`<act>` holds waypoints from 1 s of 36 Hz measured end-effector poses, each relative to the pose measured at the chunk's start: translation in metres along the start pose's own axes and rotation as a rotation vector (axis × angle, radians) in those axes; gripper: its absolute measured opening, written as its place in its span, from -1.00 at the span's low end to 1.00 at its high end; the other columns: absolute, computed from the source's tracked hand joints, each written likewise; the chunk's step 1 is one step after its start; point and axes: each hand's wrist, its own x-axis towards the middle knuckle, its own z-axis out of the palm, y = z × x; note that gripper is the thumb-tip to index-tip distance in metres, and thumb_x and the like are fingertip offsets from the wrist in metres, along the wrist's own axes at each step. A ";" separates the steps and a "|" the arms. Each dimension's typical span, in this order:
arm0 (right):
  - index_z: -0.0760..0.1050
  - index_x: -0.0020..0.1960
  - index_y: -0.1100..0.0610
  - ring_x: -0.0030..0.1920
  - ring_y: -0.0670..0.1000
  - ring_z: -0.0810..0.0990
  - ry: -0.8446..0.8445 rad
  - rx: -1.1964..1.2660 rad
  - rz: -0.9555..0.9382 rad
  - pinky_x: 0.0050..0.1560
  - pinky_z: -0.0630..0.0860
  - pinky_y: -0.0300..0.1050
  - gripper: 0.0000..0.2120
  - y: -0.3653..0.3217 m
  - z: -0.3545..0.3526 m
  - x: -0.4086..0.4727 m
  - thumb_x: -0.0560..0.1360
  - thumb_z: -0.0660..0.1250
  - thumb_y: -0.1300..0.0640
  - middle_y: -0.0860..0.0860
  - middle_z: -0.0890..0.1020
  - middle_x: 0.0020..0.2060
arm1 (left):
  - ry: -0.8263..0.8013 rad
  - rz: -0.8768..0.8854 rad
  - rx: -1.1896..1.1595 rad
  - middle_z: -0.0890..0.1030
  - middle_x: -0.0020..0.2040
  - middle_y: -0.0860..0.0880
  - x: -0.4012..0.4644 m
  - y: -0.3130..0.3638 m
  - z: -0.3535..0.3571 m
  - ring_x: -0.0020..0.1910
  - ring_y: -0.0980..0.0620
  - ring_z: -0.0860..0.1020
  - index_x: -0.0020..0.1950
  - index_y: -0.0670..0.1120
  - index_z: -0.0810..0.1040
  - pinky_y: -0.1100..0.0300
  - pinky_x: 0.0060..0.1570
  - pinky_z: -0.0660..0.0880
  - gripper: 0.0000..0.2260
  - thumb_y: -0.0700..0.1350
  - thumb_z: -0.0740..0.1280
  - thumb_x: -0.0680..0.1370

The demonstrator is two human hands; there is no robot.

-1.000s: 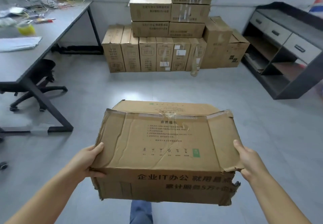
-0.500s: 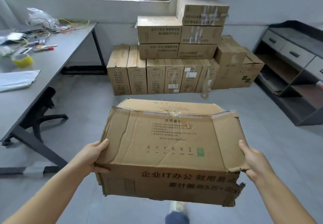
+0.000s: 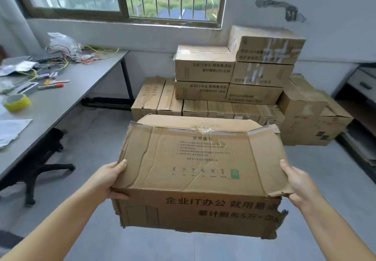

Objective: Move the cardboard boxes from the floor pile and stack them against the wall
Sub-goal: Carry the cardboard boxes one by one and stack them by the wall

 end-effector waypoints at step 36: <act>0.47 -0.05 0.16 -0.50 -0.18 0.60 0.058 0.080 -0.407 -0.51 0.52 -0.30 -0.80 -0.392 0.328 0.516 0.64 0.16 0.08 0.13 0.59 -0.03 | -0.116 0.311 -0.192 0.54 -0.04 -0.04 0.486 0.544 0.128 -0.10 -0.10 0.53 0.18 -0.06 0.45 -0.14 -0.50 0.55 -0.81 0.00 0.21 0.63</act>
